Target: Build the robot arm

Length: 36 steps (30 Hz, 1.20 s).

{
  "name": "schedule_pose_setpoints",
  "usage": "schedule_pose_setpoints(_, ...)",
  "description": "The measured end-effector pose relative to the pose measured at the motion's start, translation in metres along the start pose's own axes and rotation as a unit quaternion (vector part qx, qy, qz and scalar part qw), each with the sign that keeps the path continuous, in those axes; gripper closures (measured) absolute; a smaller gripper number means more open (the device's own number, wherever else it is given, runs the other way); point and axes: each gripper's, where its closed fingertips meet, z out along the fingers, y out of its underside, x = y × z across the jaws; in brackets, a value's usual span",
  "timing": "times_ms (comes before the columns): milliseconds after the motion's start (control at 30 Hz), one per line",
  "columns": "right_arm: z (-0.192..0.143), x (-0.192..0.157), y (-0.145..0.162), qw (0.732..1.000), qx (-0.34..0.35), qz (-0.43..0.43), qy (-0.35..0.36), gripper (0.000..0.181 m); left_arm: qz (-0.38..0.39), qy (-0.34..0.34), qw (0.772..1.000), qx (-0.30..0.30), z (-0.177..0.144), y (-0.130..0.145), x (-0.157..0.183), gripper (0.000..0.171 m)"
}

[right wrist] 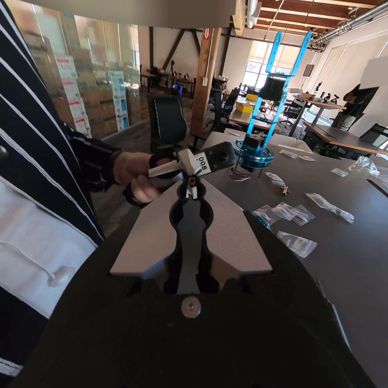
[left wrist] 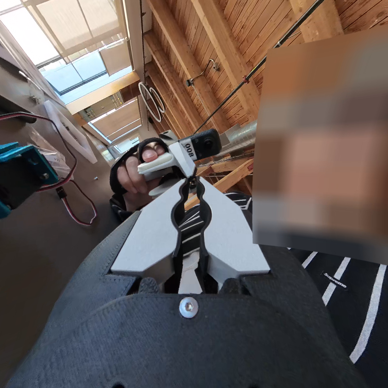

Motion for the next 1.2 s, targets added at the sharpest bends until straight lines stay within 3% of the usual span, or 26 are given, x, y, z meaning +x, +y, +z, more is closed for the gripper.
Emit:
schedule_pose_setpoints(267,0.0,0.003,0.009,0.998,-0.036,-0.039,0.02,0.176,0.003,-0.019,1.0,0.0,-0.003,-0.003,-0.007,0.16)
schedule_pose_setpoints(533,0.0,0.004,0.005,0.998,-0.024,-0.052,0.034,0.176,0.013,-0.015,1.0,0.0,-0.005,-0.003,-0.006,0.171)
schedule_pose_setpoints(600,0.0,0.004,0.004,0.998,-0.019,-0.051,0.034,0.176,0.013,-0.018,1.0,0.002,-0.004,-0.003,-0.008,0.161)
schedule_pose_setpoints(733,0.0,0.004,0.004,0.998,-0.016,-0.046,0.034,0.176,0.013,-0.004,1.0,0.011,-0.004,-0.004,-0.006,0.159)
schedule_pose_setpoints(1200,0.002,0.006,0.011,0.997,-0.034,-0.045,0.043,0.176,0.038,-0.03,0.999,0.009,-0.005,-0.002,-0.013,0.167)
